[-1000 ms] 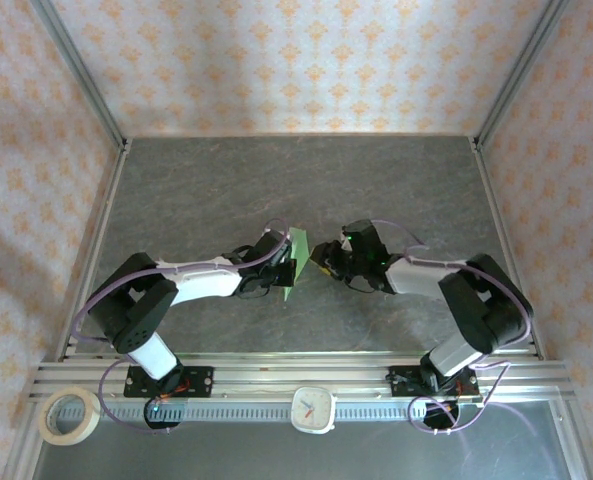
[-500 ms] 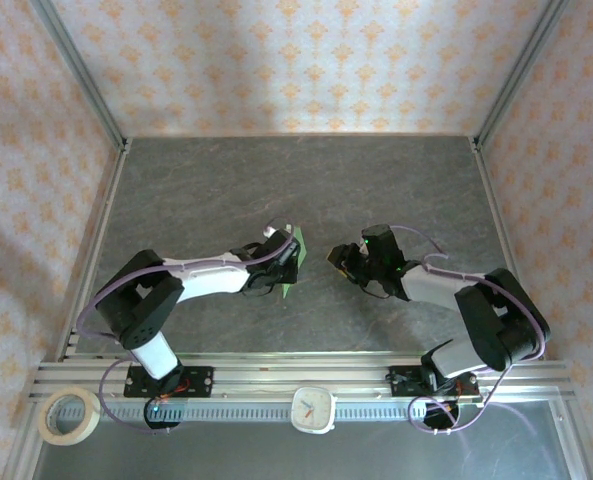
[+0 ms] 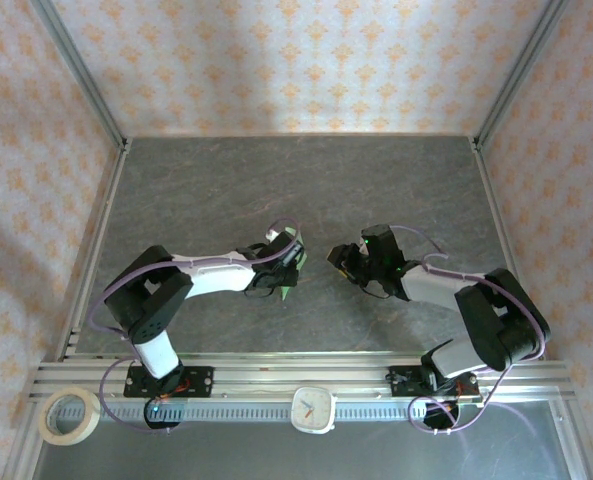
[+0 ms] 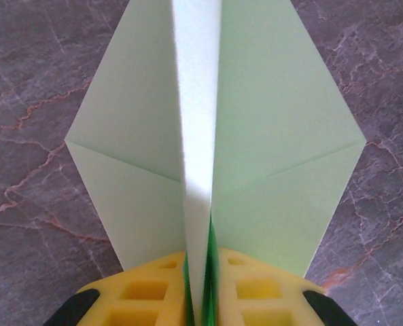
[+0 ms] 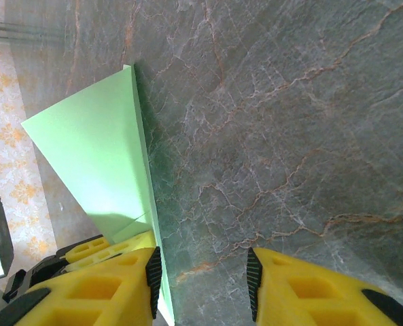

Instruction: Fold a paper plane with a square sheet of paper (pick it up from the middle)

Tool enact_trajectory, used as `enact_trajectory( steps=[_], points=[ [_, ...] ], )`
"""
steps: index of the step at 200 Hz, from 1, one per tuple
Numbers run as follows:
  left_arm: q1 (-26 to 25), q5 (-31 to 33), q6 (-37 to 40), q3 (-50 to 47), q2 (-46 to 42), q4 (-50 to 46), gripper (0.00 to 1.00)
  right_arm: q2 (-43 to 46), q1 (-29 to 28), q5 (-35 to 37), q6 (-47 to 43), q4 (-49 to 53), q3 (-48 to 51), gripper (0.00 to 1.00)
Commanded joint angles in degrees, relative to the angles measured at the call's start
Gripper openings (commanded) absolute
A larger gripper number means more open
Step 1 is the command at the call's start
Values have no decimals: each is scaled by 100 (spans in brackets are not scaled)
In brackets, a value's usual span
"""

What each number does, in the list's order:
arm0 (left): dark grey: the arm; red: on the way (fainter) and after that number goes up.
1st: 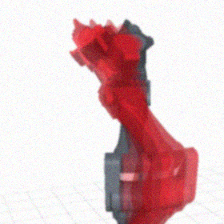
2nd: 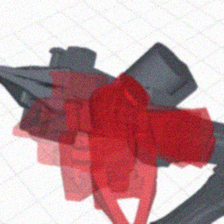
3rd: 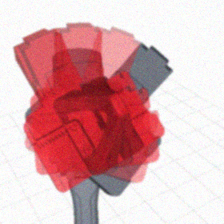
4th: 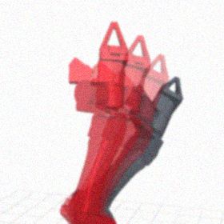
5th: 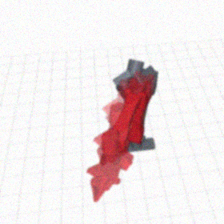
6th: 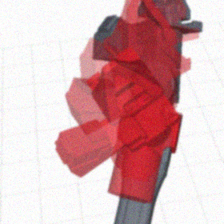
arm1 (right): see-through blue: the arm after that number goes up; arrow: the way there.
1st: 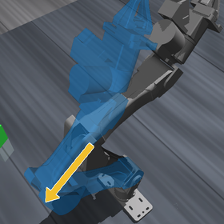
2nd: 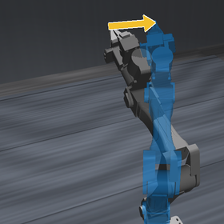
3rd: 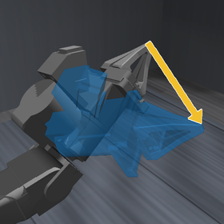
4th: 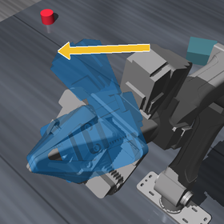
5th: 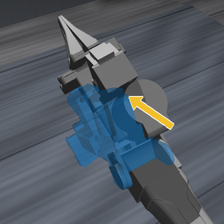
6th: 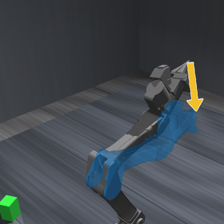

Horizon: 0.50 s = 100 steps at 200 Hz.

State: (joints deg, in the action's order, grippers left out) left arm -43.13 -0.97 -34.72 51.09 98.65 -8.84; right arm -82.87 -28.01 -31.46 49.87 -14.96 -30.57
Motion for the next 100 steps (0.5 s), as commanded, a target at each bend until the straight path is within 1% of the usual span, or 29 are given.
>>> enact_trajectory(
  steps=[1, 24, 53, 66, 100],
  points=[
    [-33, 141, -61, 150, 103, -253, 19, -47, 17, -24, -74, -33, 55, 40],
    [-52, 217, -70, 139, 173, -304, 21, -67, 15, -37, -65, -58, 55, 40],
    [-146, 469, -148, 143, 285, -470, 26, -45, 22, -35, -71, -55, 66, 40],
    [-218, 662, -281, 156, 351, -598, 29, -25, 21, -18, -82, -58, 67, 40],
    [-423, 961, -602, 200, 556, -776, 33, 10, 27, 4, -158, -3, 71, 40]
  ],
)
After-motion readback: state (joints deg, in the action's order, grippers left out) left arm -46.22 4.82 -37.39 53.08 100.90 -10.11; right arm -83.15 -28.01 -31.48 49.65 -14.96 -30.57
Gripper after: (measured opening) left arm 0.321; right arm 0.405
